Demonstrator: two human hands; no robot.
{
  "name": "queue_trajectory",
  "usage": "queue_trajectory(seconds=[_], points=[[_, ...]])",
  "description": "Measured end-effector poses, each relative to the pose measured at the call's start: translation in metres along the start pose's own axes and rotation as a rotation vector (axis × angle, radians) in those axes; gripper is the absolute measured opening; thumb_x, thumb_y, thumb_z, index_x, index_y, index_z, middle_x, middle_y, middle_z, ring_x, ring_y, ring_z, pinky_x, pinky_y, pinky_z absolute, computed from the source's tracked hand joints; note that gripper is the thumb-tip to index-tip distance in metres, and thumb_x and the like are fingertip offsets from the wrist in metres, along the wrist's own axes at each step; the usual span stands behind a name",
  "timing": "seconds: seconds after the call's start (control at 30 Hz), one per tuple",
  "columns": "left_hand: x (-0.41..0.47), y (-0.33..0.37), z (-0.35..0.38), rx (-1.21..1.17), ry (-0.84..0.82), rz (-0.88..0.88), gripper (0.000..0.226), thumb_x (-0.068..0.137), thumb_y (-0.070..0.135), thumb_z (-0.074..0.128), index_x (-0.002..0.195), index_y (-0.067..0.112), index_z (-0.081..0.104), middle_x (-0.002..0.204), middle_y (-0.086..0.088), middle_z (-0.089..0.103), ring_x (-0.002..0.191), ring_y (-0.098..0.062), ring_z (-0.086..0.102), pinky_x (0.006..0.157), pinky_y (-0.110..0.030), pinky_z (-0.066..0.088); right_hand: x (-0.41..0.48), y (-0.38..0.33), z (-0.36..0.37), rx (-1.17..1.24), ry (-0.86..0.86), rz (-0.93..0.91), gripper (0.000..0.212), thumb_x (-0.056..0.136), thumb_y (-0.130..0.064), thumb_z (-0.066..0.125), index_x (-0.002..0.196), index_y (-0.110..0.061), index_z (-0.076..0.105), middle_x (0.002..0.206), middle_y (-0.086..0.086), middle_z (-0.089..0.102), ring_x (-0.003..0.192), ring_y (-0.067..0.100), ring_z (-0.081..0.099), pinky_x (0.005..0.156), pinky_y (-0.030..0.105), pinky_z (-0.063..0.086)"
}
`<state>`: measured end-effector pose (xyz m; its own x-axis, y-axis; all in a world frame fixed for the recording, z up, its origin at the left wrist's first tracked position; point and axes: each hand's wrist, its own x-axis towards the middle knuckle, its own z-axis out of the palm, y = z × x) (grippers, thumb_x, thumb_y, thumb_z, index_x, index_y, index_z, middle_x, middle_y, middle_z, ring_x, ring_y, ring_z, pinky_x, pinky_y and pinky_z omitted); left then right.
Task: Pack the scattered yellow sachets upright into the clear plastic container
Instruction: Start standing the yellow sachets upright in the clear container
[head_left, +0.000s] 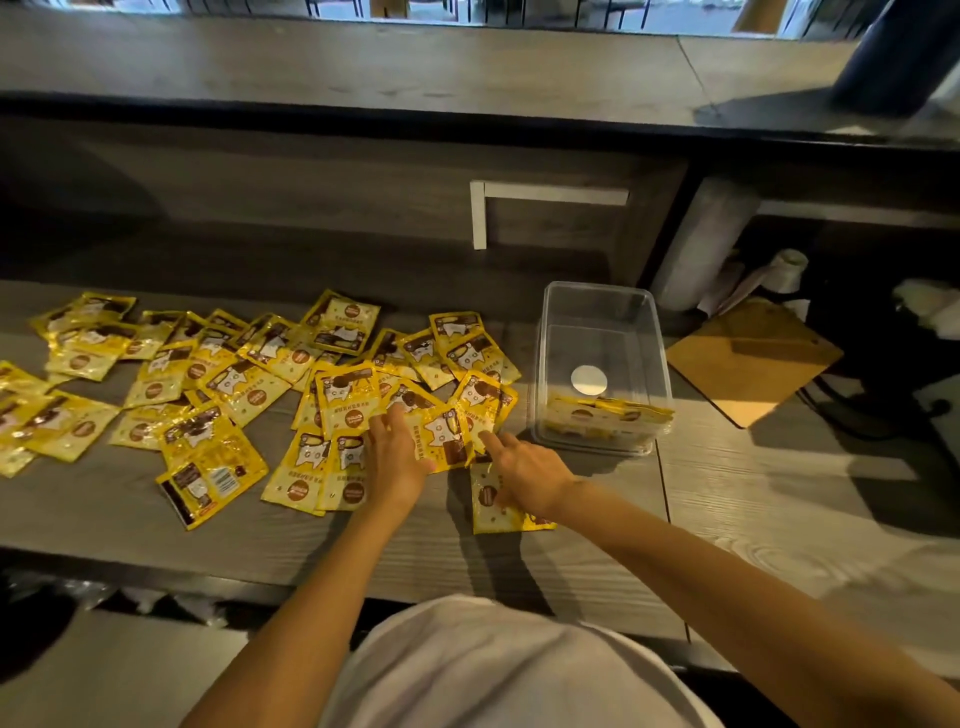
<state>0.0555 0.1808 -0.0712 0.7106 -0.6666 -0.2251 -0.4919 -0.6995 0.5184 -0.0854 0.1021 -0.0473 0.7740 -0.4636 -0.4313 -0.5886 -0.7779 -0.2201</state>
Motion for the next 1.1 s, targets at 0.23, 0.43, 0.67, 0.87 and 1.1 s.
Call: queue_trajectory(seconds=[0.23, 0.43, 0.67, 0.87, 1.1], points=[[-0.003, 0.013, -0.016, -0.394, 0.187, 0.019, 0.081, 0.074, -0.012, 0.068, 0.140, 0.007, 0.025, 0.142, -0.016, 0.031, 0.129, -0.031, 0.041, 0.098, -0.033, 0.043, -0.003, -0.010, -0.021, 0.014, 0.111, 0.065, 0.033, 0.090, -0.023, 0.054, 0.117, -0.004, 0.049, 0.119, 0.018, 0.057, 0.111, 0.035, 0.054, 0.085, 0.040, 0.046], [-0.002, 0.044, -0.053, -0.504, 0.302, 0.052, 0.044, 0.088, 0.002, 0.058, 0.131, 0.005, 0.046, 0.124, -0.013, 0.058, 0.118, -0.027, 0.052, 0.086, -0.031, 0.045, -0.003, -0.017, -0.064, 0.420, 0.411, 0.086, 0.028, 0.090, -0.020, 0.054, 0.114, -0.008, 0.044, 0.107, 0.019, 0.062, 0.098, 0.037, 0.059, 0.074, 0.044, 0.050], [0.007, 0.096, -0.076, -0.447, 0.384, 0.289, 0.023, 0.090, 0.003, 0.054, 0.110, 0.003, 0.065, 0.097, -0.005, 0.066, 0.092, -0.017, 0.060, 0.085, -0.029, 0.049, -0.008, 0.018, -0.114, 0.594, 0.858, 0.201, 0.027, 0.091, -0.017, 0.054, 0.117, -0.014, 0.061, 0.108, 0.012, 0.070, 0.103, 0.030, 0.063, 0.082, 0.041, 0.050], [0.009, 0.146, -0.058, -0.356, 0.227, 0.555, 0.028, 0.089, -0.002, 0.051, 0.110, 0.005, 0.067, 0.107, -0.011, 0.070, 0.101, -0.023, 0.063, 0.087, -0.025, 0.047, -0.024, 0.074, -0.121, 0.577, 0.911, 0.453, 0.016, 0.090, -0.007, 0.050, 0.104, -0.002, 0.056, 0.105, 0.020, 0.065, 0.102, 0.037, 0.058, 0.077, 0.044, 0.049], [0.003, 0.172, -0.016, -0.104, -0.240, 0.744, 0.029, 0.089, -0.001, 0.050, 0.111, 0.006, 0.067, 0.111, -0.014, 0.069, 0.106, -0.026, 0.062, 0.090, -0.028, 0.045, -0.052, 0.111, -0.095, 0.569, 0.727, 0.459, 0.036, 0.086, -0.003, 0.058, 0.121, -0.010, 0.060, 0.116, 0.017, 0.066, 0.110, 0.034, 0.060, 0.092, 0.046, 0.052]])
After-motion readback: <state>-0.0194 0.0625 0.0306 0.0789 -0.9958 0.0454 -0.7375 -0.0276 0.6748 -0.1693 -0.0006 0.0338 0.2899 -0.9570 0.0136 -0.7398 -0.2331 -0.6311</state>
